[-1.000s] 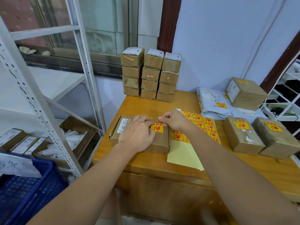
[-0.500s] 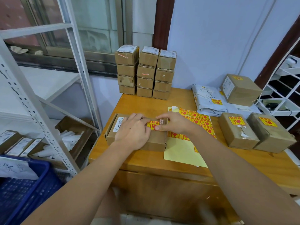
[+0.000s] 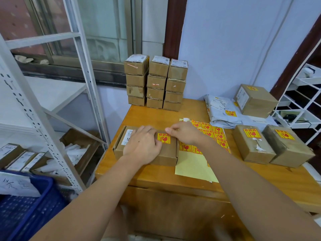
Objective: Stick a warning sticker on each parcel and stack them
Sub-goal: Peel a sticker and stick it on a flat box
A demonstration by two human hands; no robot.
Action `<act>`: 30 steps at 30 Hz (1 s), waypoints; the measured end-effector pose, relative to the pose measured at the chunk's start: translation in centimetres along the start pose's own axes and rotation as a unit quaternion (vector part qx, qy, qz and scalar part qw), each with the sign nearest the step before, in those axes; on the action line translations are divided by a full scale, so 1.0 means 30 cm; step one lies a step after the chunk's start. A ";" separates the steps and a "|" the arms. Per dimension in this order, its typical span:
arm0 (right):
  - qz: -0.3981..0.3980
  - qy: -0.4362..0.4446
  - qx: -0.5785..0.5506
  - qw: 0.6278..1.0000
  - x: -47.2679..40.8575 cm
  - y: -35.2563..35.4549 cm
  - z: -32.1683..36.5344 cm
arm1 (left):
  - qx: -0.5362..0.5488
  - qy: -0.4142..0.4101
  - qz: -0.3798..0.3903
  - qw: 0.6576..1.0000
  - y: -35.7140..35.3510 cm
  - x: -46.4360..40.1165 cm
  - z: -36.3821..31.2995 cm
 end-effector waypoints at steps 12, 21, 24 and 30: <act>-0.074 -0.033 -0.017 0.997 -0.056 -0.054 0.055 | 0.012 0.010 -0.001 1.000 0.004 -0.002 0.002; -0.041 -0.054 0.060 0.996 -0.037 -0.042 0.078 | 0.056 0.043 -0.014 0.997 0.001 -0.027 0.028; -0.027 -0.053 0.071 0.996 -0.020 -0.055 0.074 | 0.049 0.042 -0.011 0.998 -0.009 -0.028 0.034; 0.028 -0.023 0.083 0.996 0.025 -0.045 0.074 | 0.036 0.043 -0.007 0.998 -0.013 -0.030 0.035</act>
Point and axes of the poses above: each hand's wrist, its own x-axis away from the middle knuckle, its own y-axis out of the back of the hand, z = x × y, the point moved 5 cm from there along -x, towards the middle knuckle, and after that the axes turned 1 degree about -z, right-handed, at the moved point
